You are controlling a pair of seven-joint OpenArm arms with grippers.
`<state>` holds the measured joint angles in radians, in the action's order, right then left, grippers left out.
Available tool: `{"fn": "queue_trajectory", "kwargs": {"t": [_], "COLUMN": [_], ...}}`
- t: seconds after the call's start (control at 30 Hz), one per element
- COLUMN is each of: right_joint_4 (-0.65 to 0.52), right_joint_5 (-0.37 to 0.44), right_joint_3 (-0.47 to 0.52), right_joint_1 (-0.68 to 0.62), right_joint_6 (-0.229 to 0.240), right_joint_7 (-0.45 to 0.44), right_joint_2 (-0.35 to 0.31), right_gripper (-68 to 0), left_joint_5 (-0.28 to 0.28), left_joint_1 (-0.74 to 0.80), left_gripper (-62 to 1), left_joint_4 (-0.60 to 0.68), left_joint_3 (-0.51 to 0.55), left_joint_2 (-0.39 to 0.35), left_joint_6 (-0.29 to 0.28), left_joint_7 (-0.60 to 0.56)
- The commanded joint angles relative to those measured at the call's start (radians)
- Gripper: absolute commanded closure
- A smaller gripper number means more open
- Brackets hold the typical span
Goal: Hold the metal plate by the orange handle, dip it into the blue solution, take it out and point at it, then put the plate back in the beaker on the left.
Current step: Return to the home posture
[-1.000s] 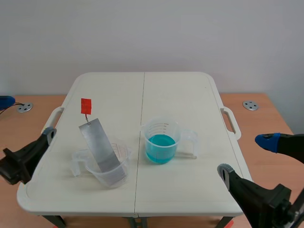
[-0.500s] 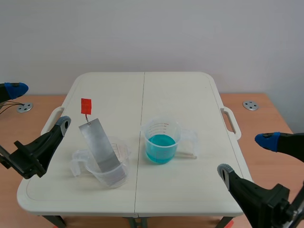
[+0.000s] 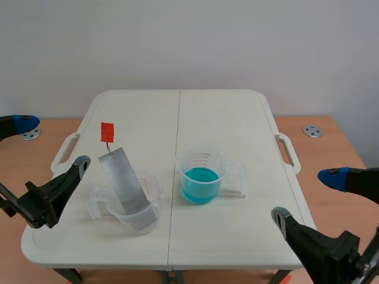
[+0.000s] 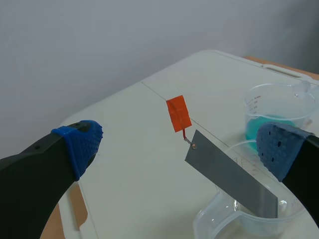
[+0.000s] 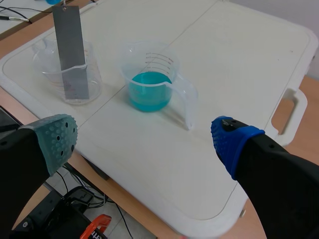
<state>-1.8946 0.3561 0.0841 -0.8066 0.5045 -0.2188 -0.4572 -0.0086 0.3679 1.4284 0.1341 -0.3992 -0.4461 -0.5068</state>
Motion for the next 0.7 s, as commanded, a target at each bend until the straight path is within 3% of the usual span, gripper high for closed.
{"fn": "queue_trajectory", "kwargs": {"t": [0.0,0.67], "right_joint_4": [-0.015,-0.015], "right_joint_5": [0.009,-0.02], "right_joint_3": [0.007,0.007], "right_joint_1": [0.009,0.009], "right_joint_6": [0.0,0.0], "right_joint_7": [-0.008,-0.008], "right_joint_2": [-0.005,-0.005], "right_gripper": [-54.9,-54.9], "left_joint_5": [-0.01,-0.003], "left_joint_1": [-0.002,-0.002], "left_gripper": [-62.3,-62.3], "left_joint_4": [0.01,0.01], "left_joint_3": [0.01,0.01], "left_joint_2": [0.016,0.036], "left_joint_6": [0.002,0.002], "left_joint_7": [-0.003,0.06]}}
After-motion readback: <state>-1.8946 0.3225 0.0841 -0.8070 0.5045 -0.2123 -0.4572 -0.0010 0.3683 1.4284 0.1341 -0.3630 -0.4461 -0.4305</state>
